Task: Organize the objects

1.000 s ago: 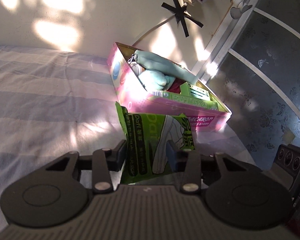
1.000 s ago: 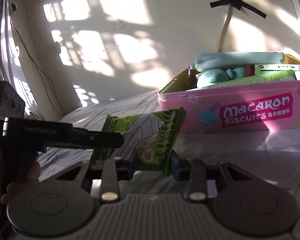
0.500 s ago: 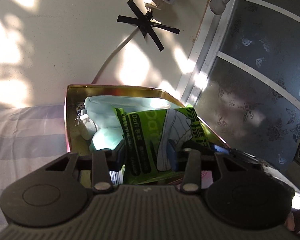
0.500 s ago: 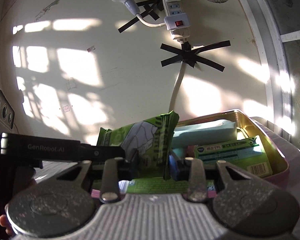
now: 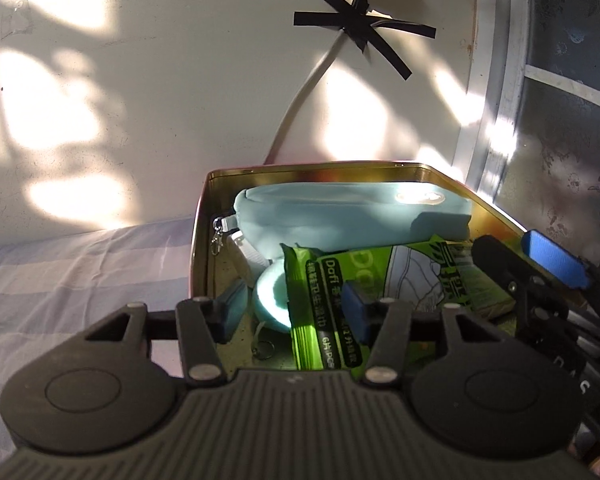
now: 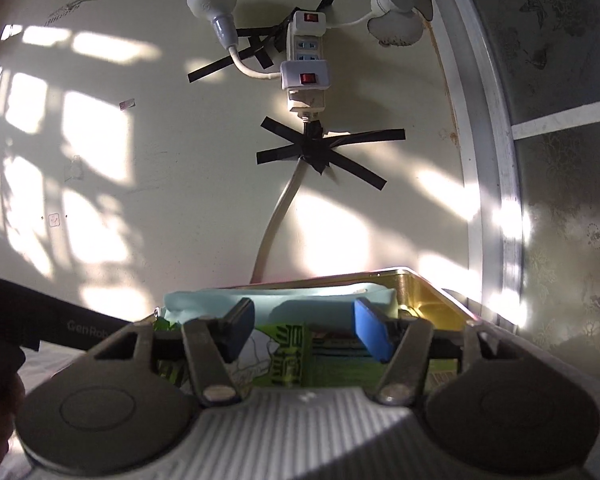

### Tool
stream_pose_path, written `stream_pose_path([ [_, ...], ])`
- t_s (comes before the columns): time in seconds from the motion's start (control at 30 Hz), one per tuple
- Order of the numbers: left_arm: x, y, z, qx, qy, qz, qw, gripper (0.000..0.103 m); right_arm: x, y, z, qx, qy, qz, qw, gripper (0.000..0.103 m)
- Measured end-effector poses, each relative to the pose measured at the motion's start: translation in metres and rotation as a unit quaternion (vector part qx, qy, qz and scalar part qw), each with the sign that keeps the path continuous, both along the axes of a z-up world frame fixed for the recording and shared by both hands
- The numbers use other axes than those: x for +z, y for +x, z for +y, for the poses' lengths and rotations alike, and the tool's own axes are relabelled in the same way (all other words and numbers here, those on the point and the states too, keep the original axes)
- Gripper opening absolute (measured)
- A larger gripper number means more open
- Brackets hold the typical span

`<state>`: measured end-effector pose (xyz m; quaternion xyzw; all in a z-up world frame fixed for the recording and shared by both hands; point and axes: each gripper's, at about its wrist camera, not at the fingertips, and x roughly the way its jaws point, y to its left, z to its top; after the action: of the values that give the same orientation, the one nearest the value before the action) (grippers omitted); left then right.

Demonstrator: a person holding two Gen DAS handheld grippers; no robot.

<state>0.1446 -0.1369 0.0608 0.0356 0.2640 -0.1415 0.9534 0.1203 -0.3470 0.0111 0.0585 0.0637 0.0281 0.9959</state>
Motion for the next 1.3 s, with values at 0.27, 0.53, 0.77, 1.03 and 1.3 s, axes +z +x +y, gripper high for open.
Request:
stream_pose_path([
  [0.27, 0.019, -0.051, 0.013, 0.030, 0.038, -0.061, 0.9970, 0.070, 0.004, -0.028, 0.013, 0.006, -0.009, -0.012, 1.000, 0.060],
  [0.53, 0.008, -0.097, 0.040, 0.044, 0.023, -0.063, 0.9968, 0.077, 0.000, -0.078, 0.024, 0.015, 0.060, 0.011, 0.998, 0.064],
  [0.77, -0.021, -0.119, 0.052, 0.057, 0.029, -0.050, 0.9967, 0.078, -0.008, -0.103, 0.034, -0.009, 0.066, 0.014, 0.998, 0.070],
  [1.03, -0.047, -0.126, 0.061, 0.076, 0.034, -0.043, 0.9956, 0.079, -0.008, -0.114, 0.036, -0.013, 0.063, 0.001, 0.998, 0.075],
  [1.3, -0.051, -0.129, 0.058, 0.075, 0.046, -0.062, 0.9942, 0.085, -0.009, -0.109, 0.041, -0.006, 0.051, 0.014, 0.999, 0.083],
])
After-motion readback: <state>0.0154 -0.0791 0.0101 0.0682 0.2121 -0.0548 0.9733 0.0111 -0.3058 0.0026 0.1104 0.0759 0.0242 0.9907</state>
